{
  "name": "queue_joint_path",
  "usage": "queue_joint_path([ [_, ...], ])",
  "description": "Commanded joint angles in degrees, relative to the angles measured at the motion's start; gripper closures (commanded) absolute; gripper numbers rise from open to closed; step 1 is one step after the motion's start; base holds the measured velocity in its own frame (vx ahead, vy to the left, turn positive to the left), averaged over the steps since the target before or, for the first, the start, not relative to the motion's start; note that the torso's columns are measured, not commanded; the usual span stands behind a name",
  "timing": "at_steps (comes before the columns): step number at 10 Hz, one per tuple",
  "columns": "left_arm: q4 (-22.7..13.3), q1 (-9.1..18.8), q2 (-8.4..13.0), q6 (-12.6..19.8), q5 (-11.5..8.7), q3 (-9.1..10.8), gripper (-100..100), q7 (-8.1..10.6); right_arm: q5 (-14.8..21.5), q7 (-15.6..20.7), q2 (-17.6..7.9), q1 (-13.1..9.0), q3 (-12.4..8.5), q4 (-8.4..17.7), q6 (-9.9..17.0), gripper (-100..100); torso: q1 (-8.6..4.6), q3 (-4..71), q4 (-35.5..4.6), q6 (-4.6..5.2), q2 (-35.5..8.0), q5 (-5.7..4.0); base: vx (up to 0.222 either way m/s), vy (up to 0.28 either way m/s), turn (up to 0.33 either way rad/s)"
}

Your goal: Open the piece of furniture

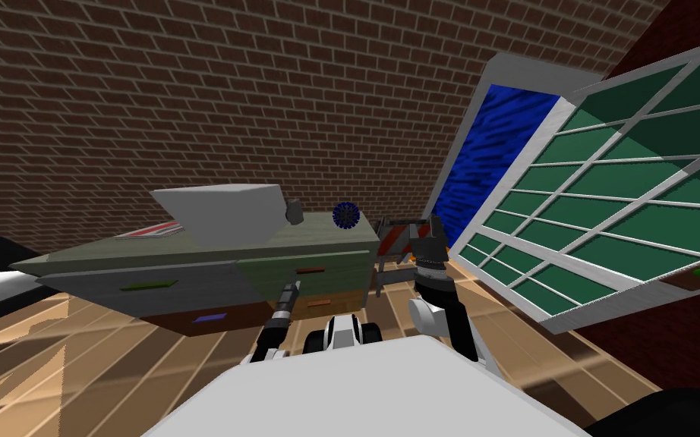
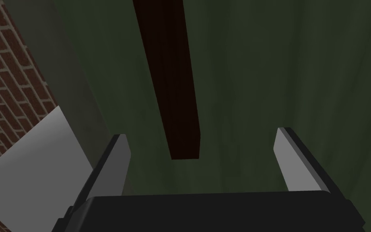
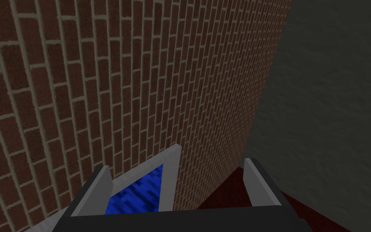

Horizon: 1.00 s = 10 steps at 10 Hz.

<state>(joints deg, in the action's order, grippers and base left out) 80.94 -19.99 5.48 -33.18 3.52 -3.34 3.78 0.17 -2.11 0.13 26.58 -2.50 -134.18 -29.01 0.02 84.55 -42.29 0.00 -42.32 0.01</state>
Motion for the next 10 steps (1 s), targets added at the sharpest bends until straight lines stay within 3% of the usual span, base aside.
queue_joint_path([
  [1, 2.0, -0.4, 2.3, 1.4, 0.0, -0.15, -100, 0.28, 0.0, 0.0, 0.0, 0.0, 0.0, 0.0, 0.0, 0, -0.03, 0.0, 0.0, 0.0, 0.0, -0.01, -0.018, -0.015, -0.002],
  [2, 2.7, -0.5, 1.5, 2.1, 0.0, -0.22, -100, 0.37, 0.0, 0.0, 0.0, 0.0, 0.0, 0.0, 0.0, 0, -0.07, 0.0, 0.0, 0.0, 0.0, -0.02, -0.024, -0.025, -0.003],
  [4, 4.6, -0.7, 2.7, 3.8, -0.1, -0.38, -100, 0.6, 0.0, 0.0, 0.0, 0.0, 0.0, 0.0, 0.0, 0, -0.06, 0.0, 0.0, 0.0, 0.0, -0.02, -0.024, -0.027, -0.003],
  [9, 6.0, -0.9, -3.9, 5.6, -0.1, -0.52, -100, 0.8, 0.0, 0.0, 0.0, 0.0, 0.0, 0.0, 0.0, 0, 0.01, 0.0, 0.0, 0.0, 0.1, 0.0, -0.012, -0.012, -0.001],
  [10, 5.9, -0.8, -3.2, 5.6, -0.1, -0.52, -100, 0.73, 0.0, 0.0, 0.0, 0.0, 0.0, 0.0, 0.0, 0, 0.01, 0.0, 0.0, 0.0, 0.1, 0.0, 0.0, 0.0, 0.0],
])
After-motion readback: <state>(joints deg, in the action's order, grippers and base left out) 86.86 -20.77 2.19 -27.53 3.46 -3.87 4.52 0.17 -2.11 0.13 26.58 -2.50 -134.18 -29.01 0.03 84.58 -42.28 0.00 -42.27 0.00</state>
